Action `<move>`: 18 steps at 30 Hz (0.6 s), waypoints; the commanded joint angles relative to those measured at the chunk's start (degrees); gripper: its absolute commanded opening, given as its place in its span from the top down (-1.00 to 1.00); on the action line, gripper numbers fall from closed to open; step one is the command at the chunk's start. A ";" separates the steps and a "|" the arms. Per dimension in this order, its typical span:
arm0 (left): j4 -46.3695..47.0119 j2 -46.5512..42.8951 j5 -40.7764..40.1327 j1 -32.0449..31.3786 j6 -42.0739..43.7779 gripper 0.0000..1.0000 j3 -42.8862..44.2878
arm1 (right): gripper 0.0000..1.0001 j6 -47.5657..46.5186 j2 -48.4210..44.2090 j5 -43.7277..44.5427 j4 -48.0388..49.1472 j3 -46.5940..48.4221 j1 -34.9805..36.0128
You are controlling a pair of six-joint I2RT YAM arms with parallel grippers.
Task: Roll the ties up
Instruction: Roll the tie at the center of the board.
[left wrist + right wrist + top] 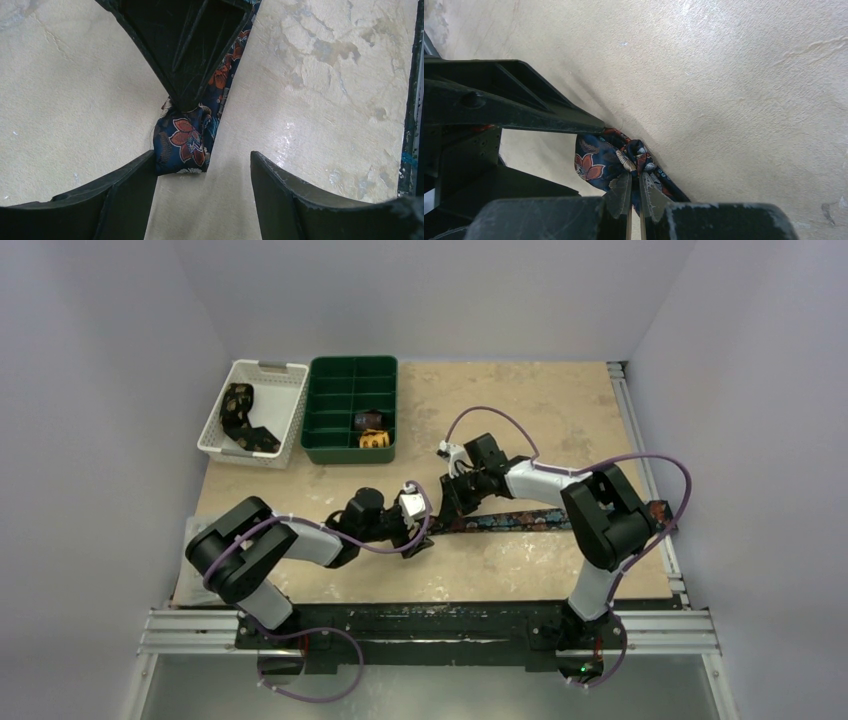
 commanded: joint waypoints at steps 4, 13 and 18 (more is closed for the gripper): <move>3.03 1.70 1.93 0.33 2.66 -0.32 1.42 | 1.00 2.29 -5.00 -0.56 -0.33 -1.00 0.48; 1.86 1.09 1.54 0.55 3.59 -0.29 1.64 | 1.00 4.55 -1.84 -0.68 0.73 -3.91 0.84; 1.04 0.97 3.74 0.77 4.97 -0.31 1.83 | 1.00 4.76 0.84 0.71 3.44 -3.98 0.82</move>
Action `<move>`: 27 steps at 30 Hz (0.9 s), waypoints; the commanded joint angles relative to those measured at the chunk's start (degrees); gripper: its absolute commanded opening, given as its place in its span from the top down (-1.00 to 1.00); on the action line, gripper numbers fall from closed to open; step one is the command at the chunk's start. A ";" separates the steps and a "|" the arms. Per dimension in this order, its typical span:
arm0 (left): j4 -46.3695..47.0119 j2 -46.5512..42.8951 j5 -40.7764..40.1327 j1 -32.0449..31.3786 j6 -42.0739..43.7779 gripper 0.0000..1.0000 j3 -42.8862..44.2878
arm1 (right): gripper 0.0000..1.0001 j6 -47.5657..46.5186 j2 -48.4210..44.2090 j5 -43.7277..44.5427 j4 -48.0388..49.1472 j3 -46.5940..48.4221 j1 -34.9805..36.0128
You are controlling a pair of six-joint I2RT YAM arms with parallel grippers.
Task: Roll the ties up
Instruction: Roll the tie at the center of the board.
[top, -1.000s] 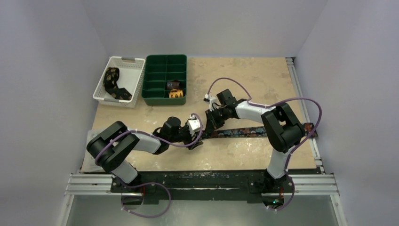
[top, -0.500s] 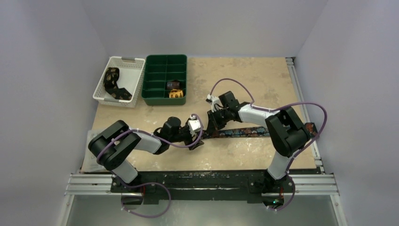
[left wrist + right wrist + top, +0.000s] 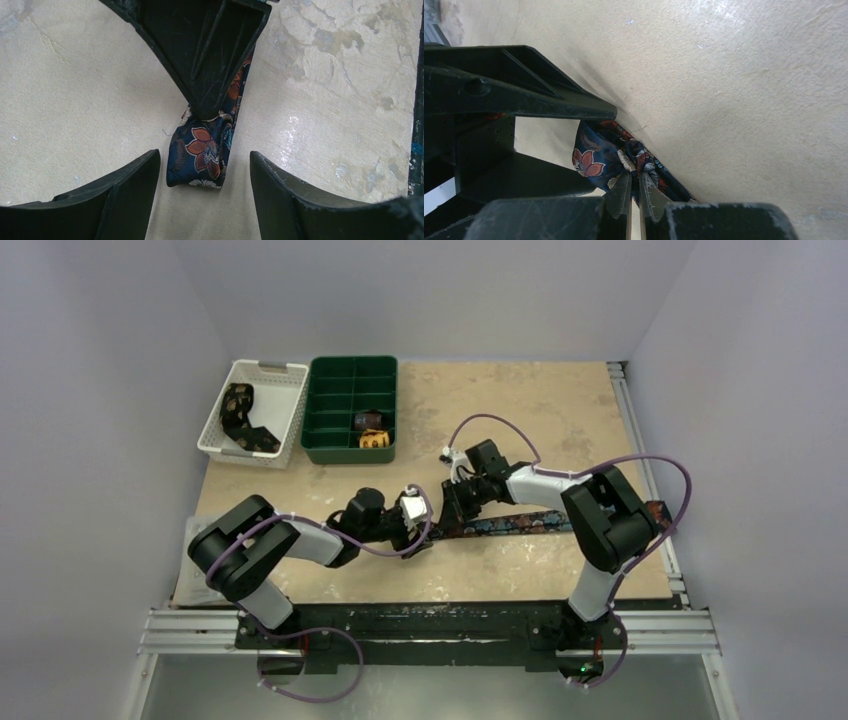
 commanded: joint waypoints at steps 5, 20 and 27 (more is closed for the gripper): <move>3.18 1.82 4.19 0.45 1.05 -0.31 2.99 | 1.00 -0.87 2.72 3.56 2.60 -1.44 0.21; -1.34 -2.62 1.67 1.05 -0.68 -0.05 0.84 | 1.00 -2.23 2.32 3.94 3.09 -2.54 0.27; -5.17 -3.32 0.94 2.56 -2.26 -0.06 0.32 | 1.00 -2.68 1.92 3.57 2.14 -2.08 0.09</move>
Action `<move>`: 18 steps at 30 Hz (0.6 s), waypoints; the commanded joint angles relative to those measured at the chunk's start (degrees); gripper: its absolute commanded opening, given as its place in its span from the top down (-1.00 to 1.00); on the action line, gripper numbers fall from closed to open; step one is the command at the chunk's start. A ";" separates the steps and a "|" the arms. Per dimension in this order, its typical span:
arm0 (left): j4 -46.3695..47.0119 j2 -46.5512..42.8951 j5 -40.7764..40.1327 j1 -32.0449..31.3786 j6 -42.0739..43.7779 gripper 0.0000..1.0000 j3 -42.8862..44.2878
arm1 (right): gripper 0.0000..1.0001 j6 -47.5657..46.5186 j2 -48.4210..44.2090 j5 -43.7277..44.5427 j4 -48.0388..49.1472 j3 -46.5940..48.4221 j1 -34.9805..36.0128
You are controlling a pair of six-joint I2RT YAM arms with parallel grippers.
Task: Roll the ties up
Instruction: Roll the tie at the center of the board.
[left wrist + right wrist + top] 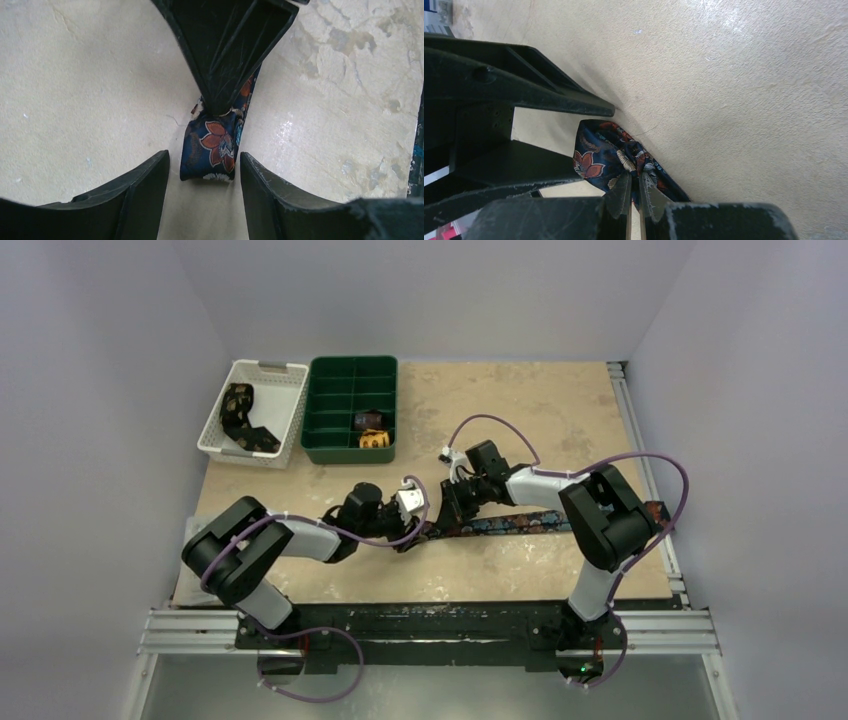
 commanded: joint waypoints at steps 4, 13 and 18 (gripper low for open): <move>-0.80 -0.08 1.42 0.58 -0.09 0.05 -0.14 | 1.00 -3.36 0.69 5.11 -2.58 -1.09 0.09; 3.90 -1.43 3.63 0.06 0.70 0.24 0.16 | 1.00 -3.46 2.13 5.97 -2.48 -0.69 0.13; 3.17 -1.55 4.22 -1.70 1.45 0.25 2.55 | 1.00 -3.58 2.75 5.87 -2.55 -0.28 0.17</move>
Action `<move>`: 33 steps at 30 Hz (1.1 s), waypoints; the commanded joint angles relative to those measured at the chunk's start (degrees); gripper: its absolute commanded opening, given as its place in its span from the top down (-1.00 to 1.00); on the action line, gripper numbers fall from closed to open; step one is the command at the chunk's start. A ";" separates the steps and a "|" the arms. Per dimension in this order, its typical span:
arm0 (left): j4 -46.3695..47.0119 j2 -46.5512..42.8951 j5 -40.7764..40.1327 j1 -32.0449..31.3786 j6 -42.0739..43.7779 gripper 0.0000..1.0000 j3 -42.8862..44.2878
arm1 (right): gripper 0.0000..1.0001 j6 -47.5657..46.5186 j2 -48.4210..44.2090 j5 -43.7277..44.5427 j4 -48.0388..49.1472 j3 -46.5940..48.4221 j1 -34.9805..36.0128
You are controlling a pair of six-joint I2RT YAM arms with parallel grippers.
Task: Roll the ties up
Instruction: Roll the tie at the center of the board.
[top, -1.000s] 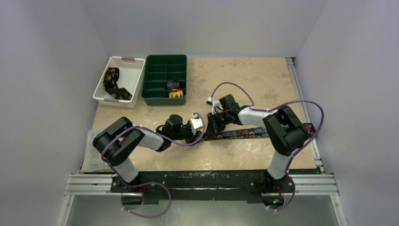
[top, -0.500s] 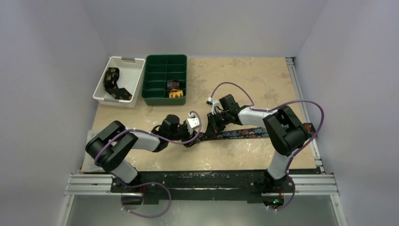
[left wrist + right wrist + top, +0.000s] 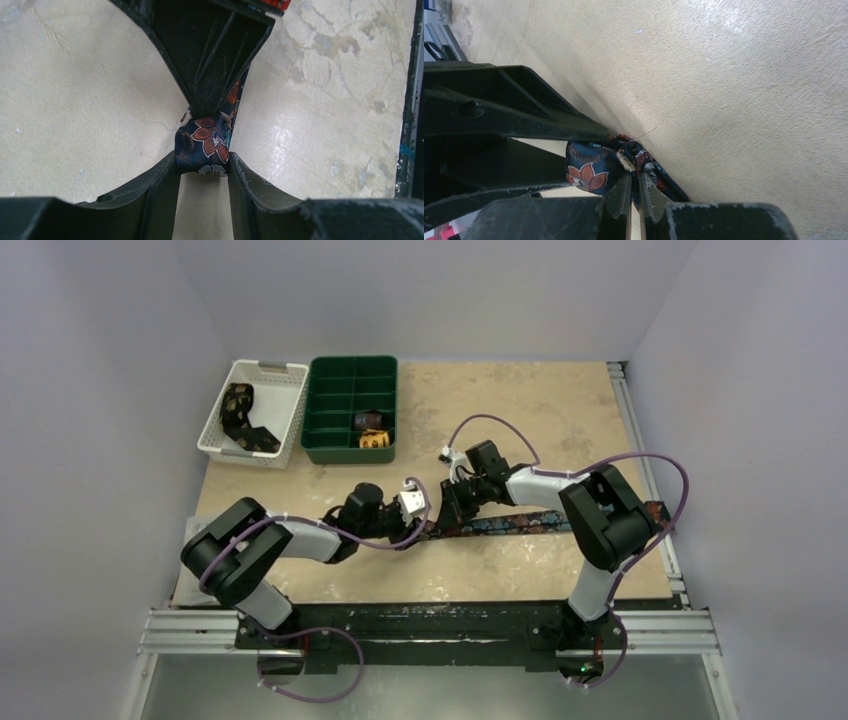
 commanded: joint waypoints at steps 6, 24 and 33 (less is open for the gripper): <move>6.47 4.25 2.97 -2.25 -0.83 0.30 5.51 | 1.00 -2.89 2.06 5.60 -1.55 -1.14 0.27; -13.58 6.01 -2.24 -4.67 10.53 0.46 7.81 | 0.73 -1.98 -1.99 -0.61 -4.25 1.46 -1.30; -20.99 9.24 -5.29 -6.72 14.56 0.48 11.43 | 0.29 -2.92 -3.05 -6.71 -14.74 6.57 -7.59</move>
